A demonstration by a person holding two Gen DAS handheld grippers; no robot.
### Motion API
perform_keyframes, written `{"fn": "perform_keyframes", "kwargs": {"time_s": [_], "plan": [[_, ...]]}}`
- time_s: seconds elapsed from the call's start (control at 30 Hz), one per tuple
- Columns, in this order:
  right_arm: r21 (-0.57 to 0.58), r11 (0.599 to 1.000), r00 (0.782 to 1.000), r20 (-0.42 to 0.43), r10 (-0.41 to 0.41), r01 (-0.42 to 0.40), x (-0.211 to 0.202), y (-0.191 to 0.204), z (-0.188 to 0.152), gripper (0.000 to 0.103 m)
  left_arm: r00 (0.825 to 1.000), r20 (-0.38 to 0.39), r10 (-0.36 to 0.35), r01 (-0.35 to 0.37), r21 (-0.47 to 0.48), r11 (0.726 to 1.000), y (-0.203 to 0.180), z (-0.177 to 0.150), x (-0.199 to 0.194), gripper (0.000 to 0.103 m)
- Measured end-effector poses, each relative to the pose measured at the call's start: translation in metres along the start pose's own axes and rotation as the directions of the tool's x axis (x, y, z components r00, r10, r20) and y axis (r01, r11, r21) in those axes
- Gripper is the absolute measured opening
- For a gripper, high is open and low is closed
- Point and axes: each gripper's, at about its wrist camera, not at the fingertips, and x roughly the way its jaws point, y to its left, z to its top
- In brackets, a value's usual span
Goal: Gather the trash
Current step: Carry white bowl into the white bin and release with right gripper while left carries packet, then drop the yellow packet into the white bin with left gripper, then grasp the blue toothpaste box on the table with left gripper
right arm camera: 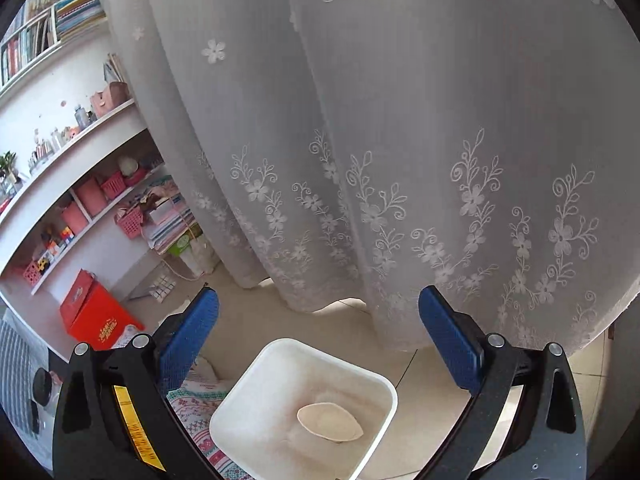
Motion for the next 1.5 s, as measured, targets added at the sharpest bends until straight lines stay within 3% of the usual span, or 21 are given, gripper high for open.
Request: {"fn": "perform_keyframes", "kwargs": {"time_s": [0.03,0.1,0.27,0.33,0.47,0.6,0.73,0.9,1.2,1.43,1.5], "plan": [[0.006,1.000,1.000,0.001,0.000,0.000,0.000,-0.001,0.001,0.096,1.000,-0.025,-0.008,0.008,-0.005,1.000,-0.005,-0.001,0.007,0.017],[0.007,1.000,1.000,0.009,-0.005,0.005,0.000,-0.003,0.002,0.096,0.999,-0.048,-0.012,0.010,-0.024,1.000,-0.011,-0.003,0.015,0.068],[-0.005,1.000,0.999,0.031,-0.007,0.008,-0.005,-0.001,0.003,0.096,0.999,-0.046,0.010,-0.012,-0.047,0.999,-0.005,-0.006,0.008,0.084],[-0.023,1.000,0.999,0.033,-0.004,0.004,-0.007,0.004,0.001,0.096,0.999,-0.026,0.034,-0.035,-0.038,0.999,-0.001,-0.006,-0.002,0.085],[-0.079,0.997,1.000,0.014,0.013,-0.012,-0.008,0.021,-0.009,0.096,0.987,0.062,0.150,-0.151,0.010,0.989,0.006,0.000,-0.031,0.093],[-0.143,0.989,0.999,0.003,0.043,-0.043,-0.014,0.047,-0.022,0.096,0.945,0.143,0.295,-0.305,0.052,0.951,0.022,0.005,-0.059,0.095],[-0.217,0.972,0.996,-0.024,0.092,-0.095,-0.020,0.077,-0.040,0.096,0.914,0.149,0.378,-0.387,0.036,0.921,0.055,0.010,-0.078,0.095],[-0.315,0.934,0.985,-0.077,0.154,-0.170,-0.028,0.120,-0.068,0.096,0.880,0.131,0.457,-0.459,-0.017,0.888,0.109,0.012,-0.098,0.095],[-0.493,0.827,0.963,-0.139,0.233,-0.271,-0.050,0.191,-0.125,0.096,0.836,0.067,0.545,-0.532,-0.145,0.834,0.206,0.007,-0.120,0.095],[-0.539,0.773,0.942,-0.213,0.258,-0.334,-0.054,0.229,-0.156,0.096,0.784,-0.085,0.615,-0.619,-0.183,0.763,0.301,0.009,-0.115,0.095],[-0.541,0.764,0.935,-0.239,0.261,-0.352,-0.053,0.235,-0.163,0.096,0.786,-0.141,0.602,-0.618,-0.178,0.766,0.325,0.008,-0.107,0.095]]}}
